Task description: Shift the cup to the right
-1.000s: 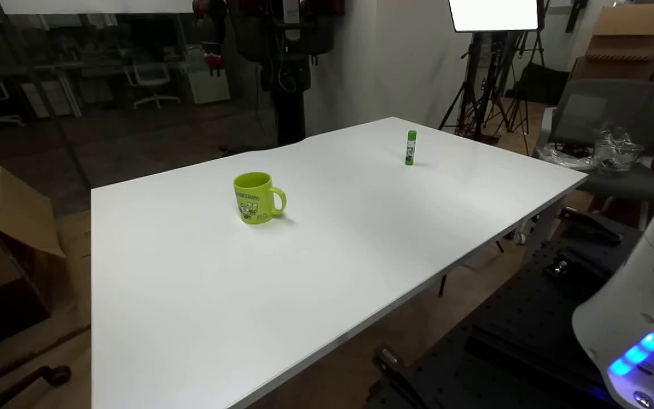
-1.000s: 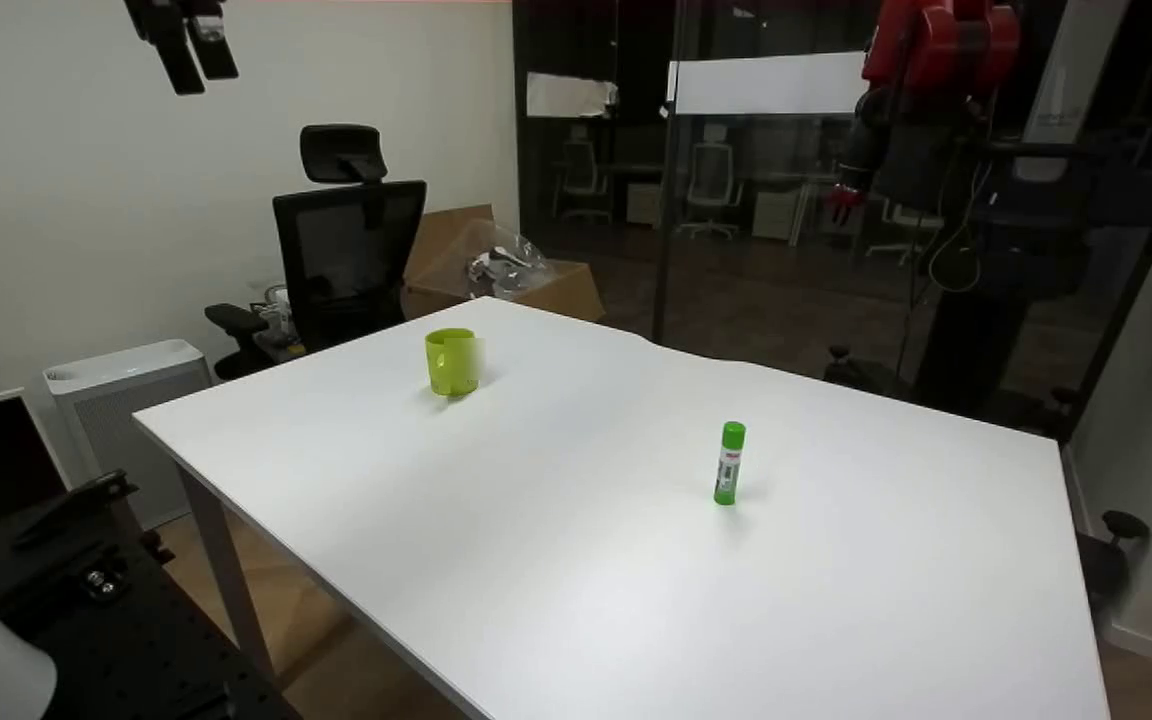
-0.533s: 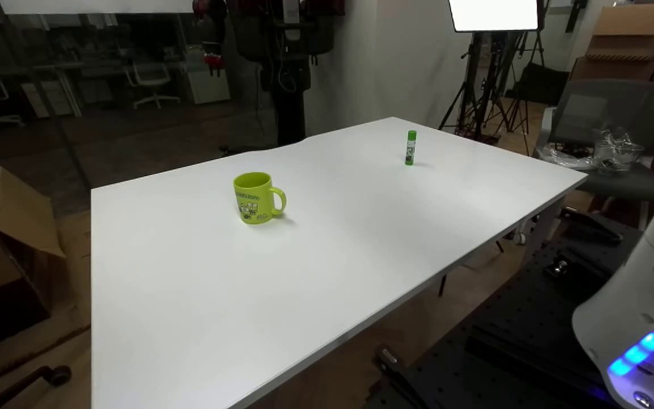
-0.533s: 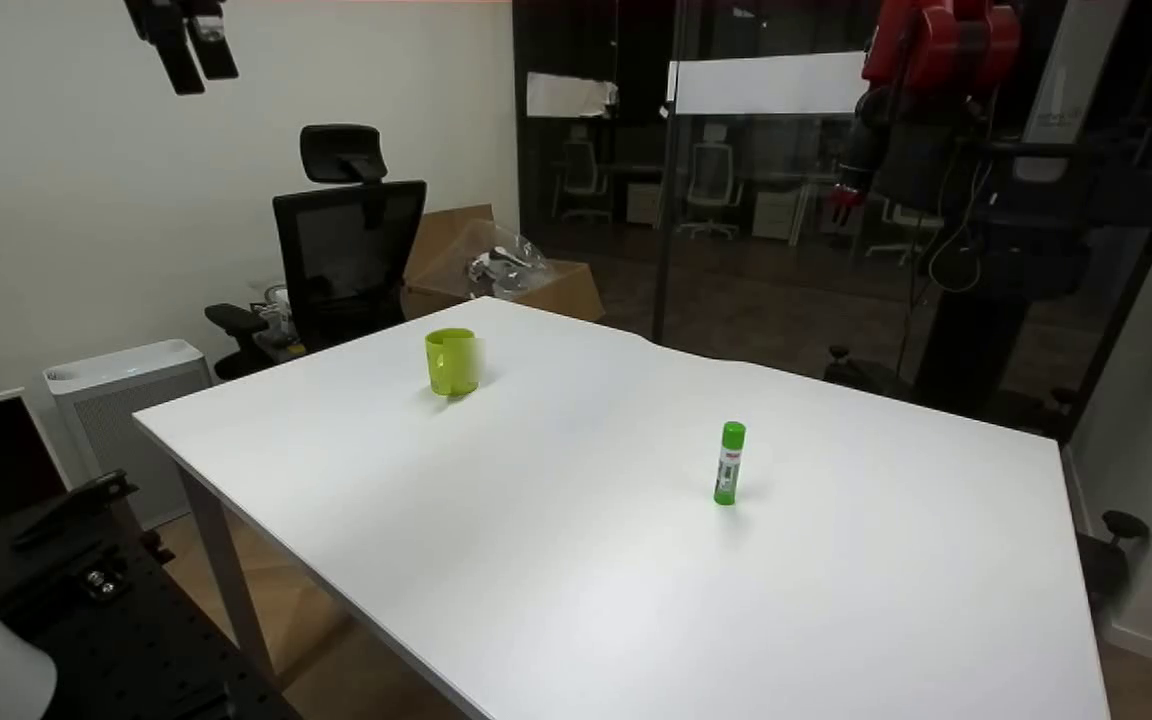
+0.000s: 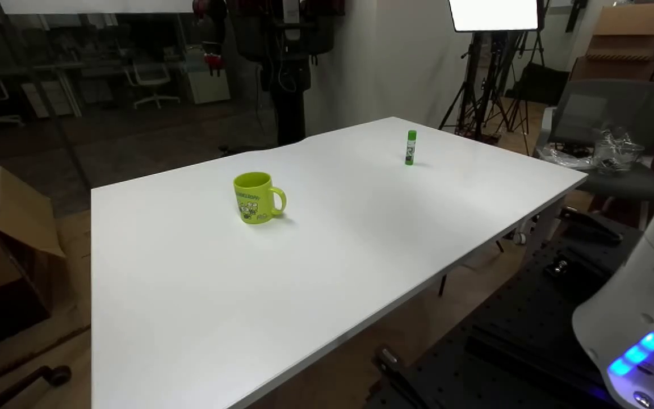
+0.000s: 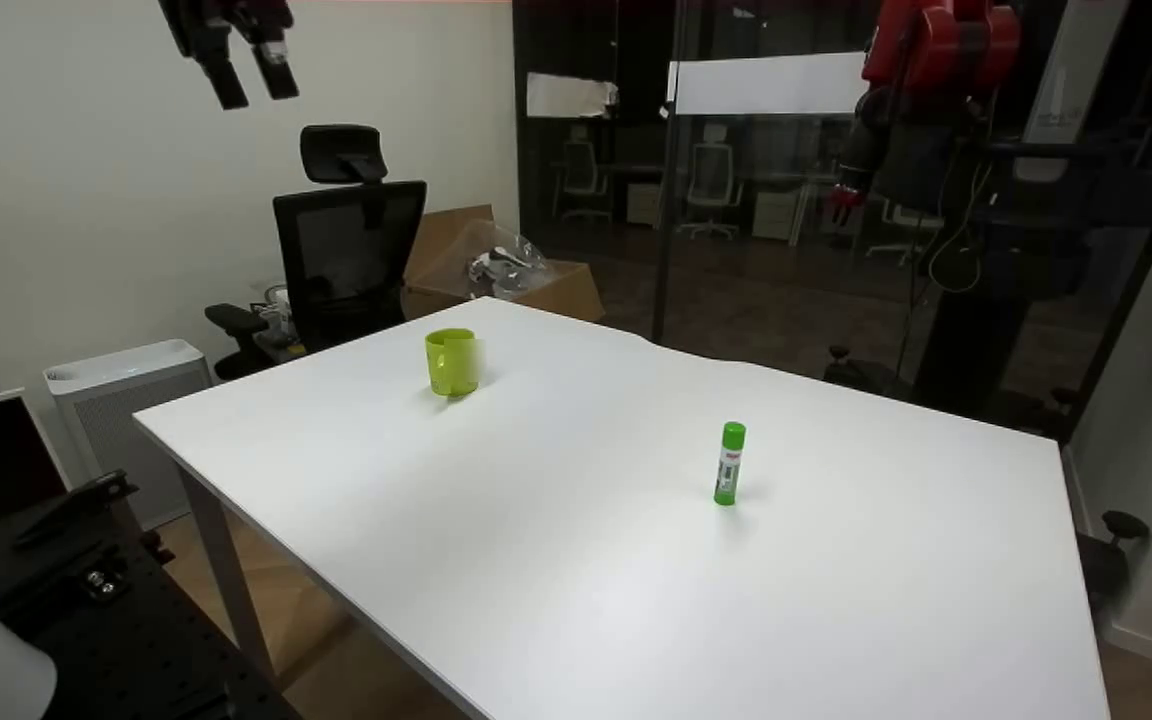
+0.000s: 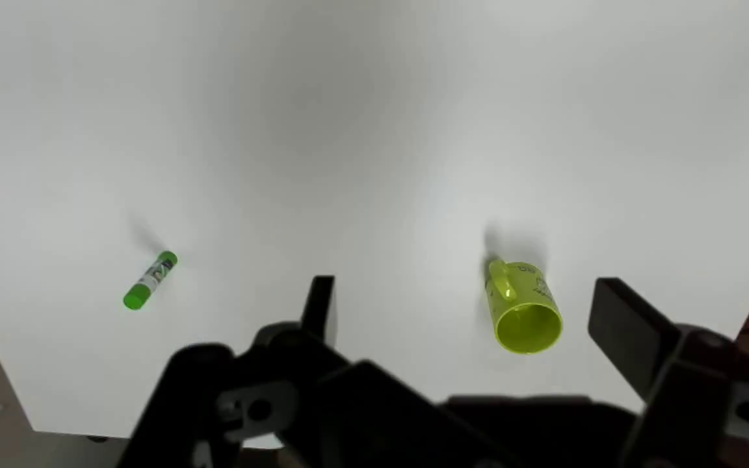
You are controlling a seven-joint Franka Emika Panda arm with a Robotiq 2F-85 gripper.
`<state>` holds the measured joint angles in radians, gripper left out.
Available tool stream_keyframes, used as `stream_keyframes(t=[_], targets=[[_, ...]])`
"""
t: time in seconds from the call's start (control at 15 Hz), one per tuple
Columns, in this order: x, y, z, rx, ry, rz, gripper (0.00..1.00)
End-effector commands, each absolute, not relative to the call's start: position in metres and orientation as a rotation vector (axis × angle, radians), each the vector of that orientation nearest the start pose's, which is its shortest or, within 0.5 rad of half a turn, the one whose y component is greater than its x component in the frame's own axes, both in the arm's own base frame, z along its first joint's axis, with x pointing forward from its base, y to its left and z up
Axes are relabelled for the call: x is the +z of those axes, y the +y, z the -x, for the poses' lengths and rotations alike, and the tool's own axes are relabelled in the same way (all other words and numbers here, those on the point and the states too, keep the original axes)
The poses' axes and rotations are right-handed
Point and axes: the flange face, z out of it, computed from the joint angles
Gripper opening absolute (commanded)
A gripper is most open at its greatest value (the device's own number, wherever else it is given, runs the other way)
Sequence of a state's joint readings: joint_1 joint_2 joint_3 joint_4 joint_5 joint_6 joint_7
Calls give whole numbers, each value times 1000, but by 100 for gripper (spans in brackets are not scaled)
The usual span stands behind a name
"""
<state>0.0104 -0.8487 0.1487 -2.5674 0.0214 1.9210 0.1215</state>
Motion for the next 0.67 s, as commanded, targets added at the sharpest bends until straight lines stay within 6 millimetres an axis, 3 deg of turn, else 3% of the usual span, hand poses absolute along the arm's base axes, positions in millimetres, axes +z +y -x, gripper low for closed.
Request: stream_keyframes(t=[0.0,0.07,0.13,0.27,0.47,0.6], targets=[[509,31,-364,-360,-259,3105,100],[501,25,-379,-377,-327,3073,100],[515,32,-352,-386,-219,3120,100],[501,24,-363,-351,-228,3112,100],[508,30,-358,-373,-247,3117,100],[500,34,-371,-277,-293,3132,100]])
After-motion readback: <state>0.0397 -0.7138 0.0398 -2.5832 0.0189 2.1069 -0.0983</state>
